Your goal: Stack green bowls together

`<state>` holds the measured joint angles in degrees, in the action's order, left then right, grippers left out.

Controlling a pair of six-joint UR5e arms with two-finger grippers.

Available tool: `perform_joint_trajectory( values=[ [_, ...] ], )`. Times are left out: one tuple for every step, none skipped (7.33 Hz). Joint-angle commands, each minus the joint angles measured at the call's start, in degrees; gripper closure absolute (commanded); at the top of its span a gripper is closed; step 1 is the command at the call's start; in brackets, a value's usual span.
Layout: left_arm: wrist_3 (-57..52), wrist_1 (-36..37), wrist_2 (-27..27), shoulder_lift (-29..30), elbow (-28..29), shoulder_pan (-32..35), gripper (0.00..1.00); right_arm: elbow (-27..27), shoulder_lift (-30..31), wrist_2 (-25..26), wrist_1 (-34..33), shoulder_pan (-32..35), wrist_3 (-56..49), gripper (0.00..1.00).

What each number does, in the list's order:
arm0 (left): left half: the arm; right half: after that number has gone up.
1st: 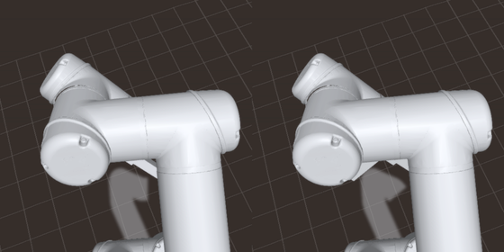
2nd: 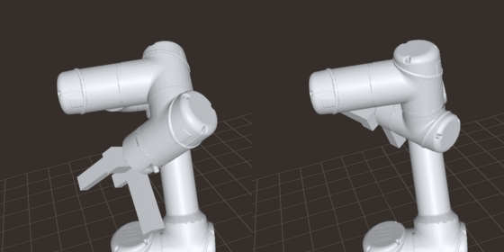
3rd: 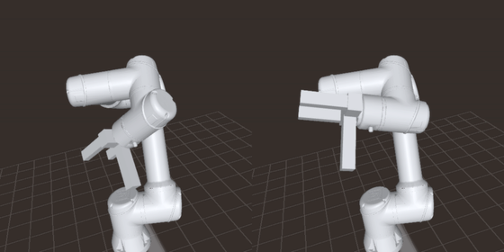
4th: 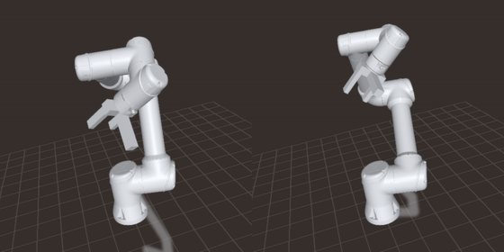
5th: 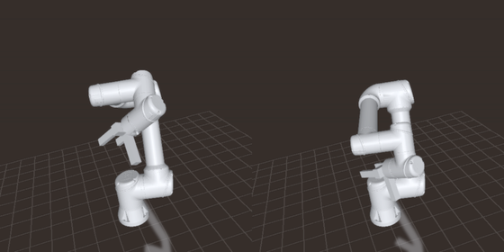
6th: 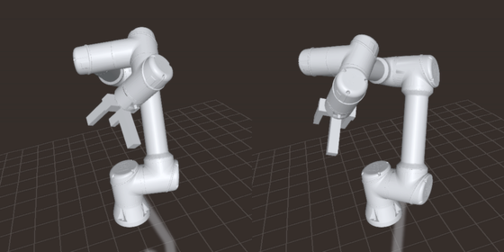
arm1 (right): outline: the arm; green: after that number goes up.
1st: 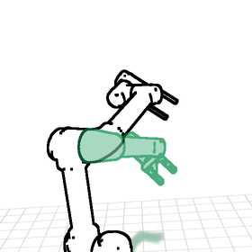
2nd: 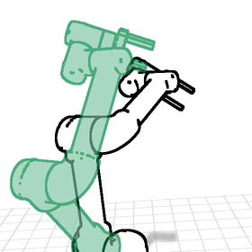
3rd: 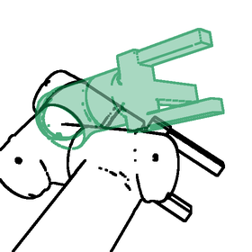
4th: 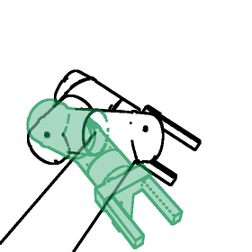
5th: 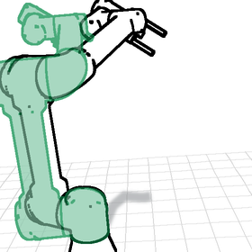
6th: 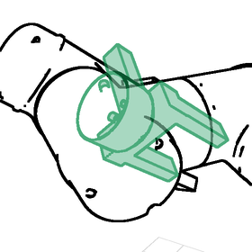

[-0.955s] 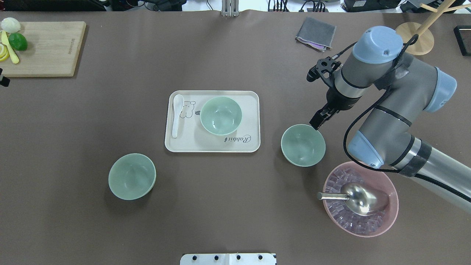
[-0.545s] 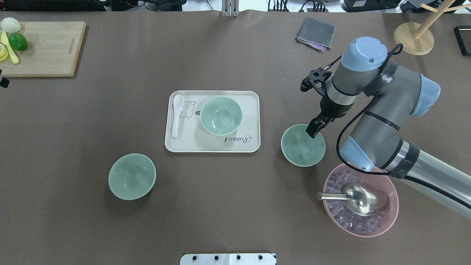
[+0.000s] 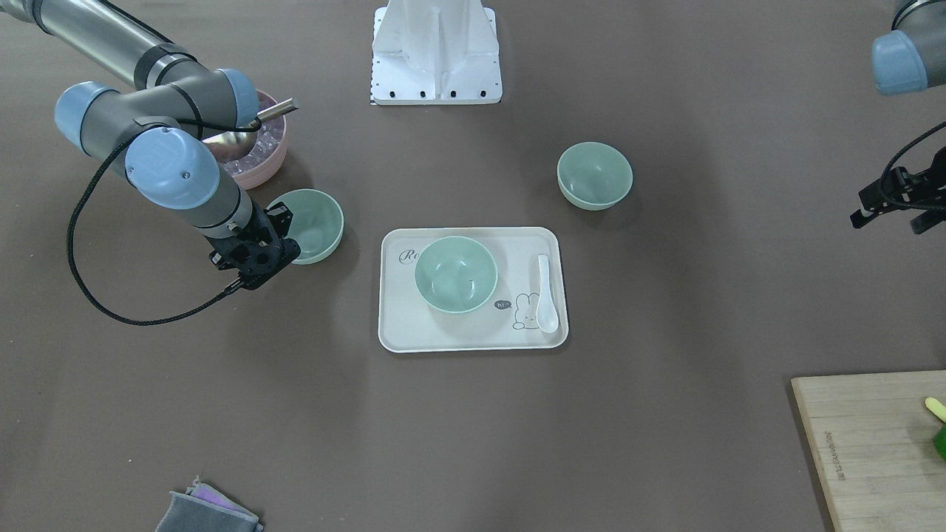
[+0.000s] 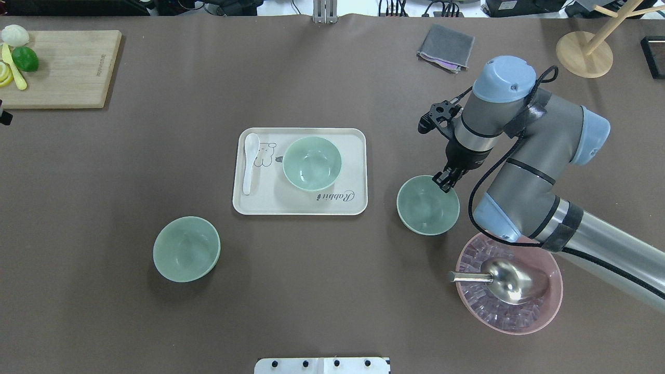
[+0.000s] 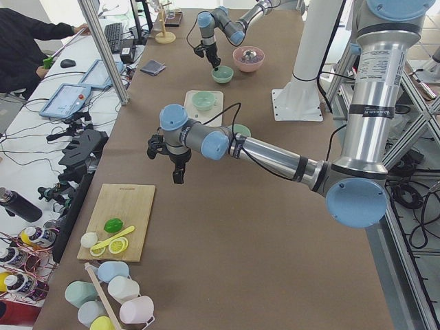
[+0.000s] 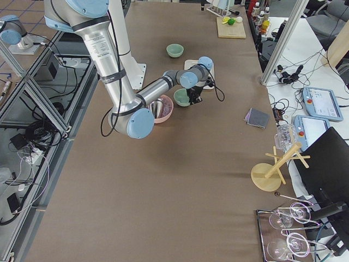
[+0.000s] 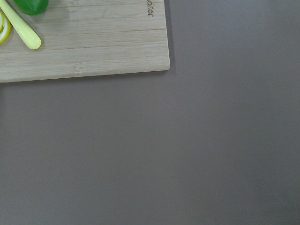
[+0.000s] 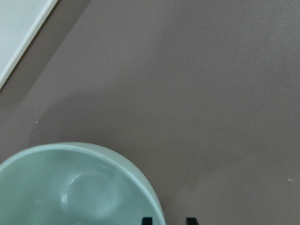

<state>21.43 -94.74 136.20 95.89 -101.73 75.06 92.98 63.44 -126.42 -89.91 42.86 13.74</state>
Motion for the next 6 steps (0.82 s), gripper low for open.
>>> perform_joint_trajectory(
  values=[
    [0.02,-0.01,0.03,0.0,-0.04,0.0,0.02,0.44,-0.16,-0.32,-0.09,-0.15,0.14,1.0],
    [0.11,0.08,0.03,0.17,-0.22,0.0,0.02,0.36,-1.21,-4.06,-0.18,1.42,0.58,1.0],
    [2.81,-0.09,-0.06,0.61,-0.83,0.0,0.02,0.36,-2.35,-9.58,-0.79,5.26,1.02,1.0],
    [7.1,-2.18,0.03,1.05,-1.79,-1.48,0.02,0.53,-2.45,-12.59,-0.79,8.17,1.11,1.0],
    [11.49,-5.6,-0.06,0.88,-2.5,-4.98,0.02,0.62,-2.45,-13.41,-0.79,9.86,2.07,1.0],
    [17.8,-7.03,-0.41,0.88,-4.51,-9.1,0.02,0.71,-2.62,-14.03,-0.71,10.92,5.3,1.0]
  ],
)
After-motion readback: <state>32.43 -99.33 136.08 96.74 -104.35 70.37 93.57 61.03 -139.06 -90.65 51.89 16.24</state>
